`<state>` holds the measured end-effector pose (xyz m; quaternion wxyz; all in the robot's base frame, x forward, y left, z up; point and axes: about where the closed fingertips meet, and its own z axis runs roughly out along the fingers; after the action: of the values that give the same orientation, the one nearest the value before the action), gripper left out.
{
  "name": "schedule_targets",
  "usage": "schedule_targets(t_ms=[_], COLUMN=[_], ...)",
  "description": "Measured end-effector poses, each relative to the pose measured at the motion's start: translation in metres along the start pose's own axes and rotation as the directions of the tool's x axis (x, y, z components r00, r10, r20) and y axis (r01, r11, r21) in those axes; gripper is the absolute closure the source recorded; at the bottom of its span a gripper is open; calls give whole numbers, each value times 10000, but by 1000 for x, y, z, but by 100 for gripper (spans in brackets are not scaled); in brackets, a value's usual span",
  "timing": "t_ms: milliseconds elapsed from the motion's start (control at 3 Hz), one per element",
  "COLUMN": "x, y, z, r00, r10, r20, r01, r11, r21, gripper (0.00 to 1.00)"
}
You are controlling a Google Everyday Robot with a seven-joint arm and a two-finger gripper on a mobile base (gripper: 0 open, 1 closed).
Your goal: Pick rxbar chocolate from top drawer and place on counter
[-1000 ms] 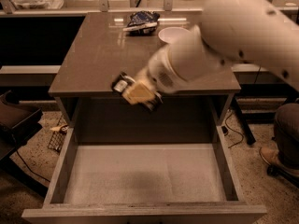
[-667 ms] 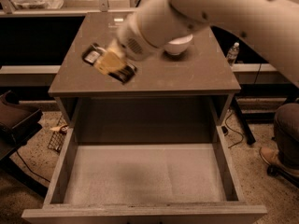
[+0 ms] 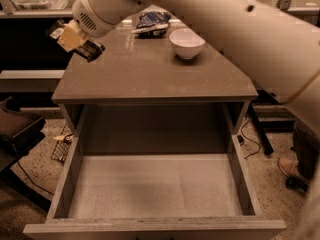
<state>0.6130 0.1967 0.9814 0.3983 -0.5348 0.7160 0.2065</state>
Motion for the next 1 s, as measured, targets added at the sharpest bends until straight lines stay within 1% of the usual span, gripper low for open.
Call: schedule_targets(t_ms=[333,667,1000], x=[-11,-5,19], y=[5,6,-23], z=[11,12,26], r00=[9999,9998,9953], r10=[-151,166,970], r20=[57,112,58], r01=[152,-167,-971], r11=[9998,9999,9912], r21=[-109,39,895], gripper=[100,100,100])
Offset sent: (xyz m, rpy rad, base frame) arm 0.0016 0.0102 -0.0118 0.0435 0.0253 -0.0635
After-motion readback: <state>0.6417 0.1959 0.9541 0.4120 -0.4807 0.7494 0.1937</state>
